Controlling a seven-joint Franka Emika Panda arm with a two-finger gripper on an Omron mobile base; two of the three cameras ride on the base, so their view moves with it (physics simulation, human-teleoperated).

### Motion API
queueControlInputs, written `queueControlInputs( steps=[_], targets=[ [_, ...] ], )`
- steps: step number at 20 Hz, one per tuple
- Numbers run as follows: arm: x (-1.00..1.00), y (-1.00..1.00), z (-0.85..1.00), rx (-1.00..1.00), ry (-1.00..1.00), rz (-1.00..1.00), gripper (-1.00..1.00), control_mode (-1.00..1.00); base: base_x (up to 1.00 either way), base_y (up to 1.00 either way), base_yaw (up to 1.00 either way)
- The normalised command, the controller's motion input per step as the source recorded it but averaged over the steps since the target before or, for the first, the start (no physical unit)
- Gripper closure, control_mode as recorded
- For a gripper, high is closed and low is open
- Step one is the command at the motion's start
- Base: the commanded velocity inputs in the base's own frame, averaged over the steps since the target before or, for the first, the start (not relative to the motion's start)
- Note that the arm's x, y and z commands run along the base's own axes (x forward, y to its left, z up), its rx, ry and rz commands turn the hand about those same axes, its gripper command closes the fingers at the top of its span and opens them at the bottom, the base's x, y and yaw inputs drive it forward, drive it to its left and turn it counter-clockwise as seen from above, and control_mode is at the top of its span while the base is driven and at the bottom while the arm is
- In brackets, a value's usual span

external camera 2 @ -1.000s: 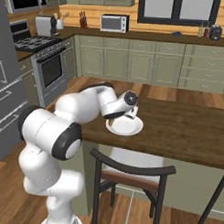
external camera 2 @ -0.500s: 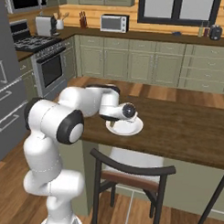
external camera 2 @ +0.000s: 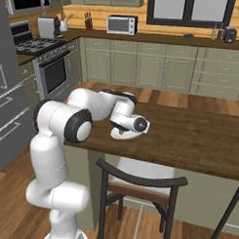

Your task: Start the toaster. Once the lever pops up, take the bread to the plate on the dining counter.

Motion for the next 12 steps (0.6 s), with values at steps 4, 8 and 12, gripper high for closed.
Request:
queueControlInputs(
  steps=[4,8,12],
  targets=[
    [-0.07,-0.13,0.0,0.0,-0.04,0.0,-1.0,-1.0,0.0,0.0,0.0],
    [-0.21,-0.09,0.01,-0.01,-0.02,-0.02,-1.0,-1.0,0.0,0.0,0.0],
    [-0.05,-0.19,0.11,-0.04,0.0,-0.08,-1.0,-1.0,0.0,0.0,0.0]
  ],
)
